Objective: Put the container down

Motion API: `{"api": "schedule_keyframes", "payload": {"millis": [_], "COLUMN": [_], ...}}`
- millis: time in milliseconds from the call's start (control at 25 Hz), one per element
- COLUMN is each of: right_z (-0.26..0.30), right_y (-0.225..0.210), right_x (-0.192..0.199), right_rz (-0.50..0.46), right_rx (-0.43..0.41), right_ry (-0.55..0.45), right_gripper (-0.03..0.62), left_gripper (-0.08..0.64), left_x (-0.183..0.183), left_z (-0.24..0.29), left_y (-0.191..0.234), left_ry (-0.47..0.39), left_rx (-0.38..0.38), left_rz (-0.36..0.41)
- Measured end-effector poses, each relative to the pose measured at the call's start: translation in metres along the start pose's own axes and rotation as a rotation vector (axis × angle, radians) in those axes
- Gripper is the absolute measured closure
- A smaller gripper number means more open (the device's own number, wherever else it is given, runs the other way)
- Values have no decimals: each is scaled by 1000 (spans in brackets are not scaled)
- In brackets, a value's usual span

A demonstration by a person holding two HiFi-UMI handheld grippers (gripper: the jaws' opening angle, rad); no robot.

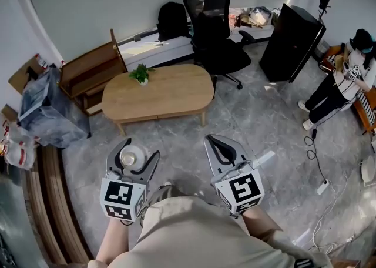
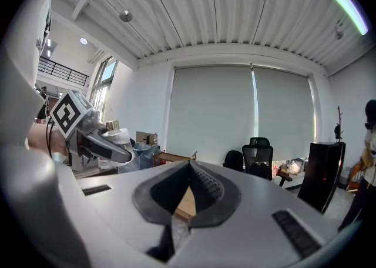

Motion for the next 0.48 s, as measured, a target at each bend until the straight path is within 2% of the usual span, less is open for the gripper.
{"api": "schedule_keyframes", "payload": {"millis": [480], "right_z": [51], "right_y": [-21], "right_x": [19], "right_rz": [1], "right_rx": [5], "right_ry": [2], "right_gripper": [596], "left_gripper": [225], "left_x": [11], "left_z": [53], "left_y": [27], "left_ry": [-6], "left_rx": [11], "left_rz": [7]}}
Point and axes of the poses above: the fingertips, and each gripper's own axes: z forward along the fingers, y to its left, x out of its underside, the point moved 8 cm from there along -z, backward along the fingers, and after that the axes turned 2 degrees about z, right-handed, at the moved point
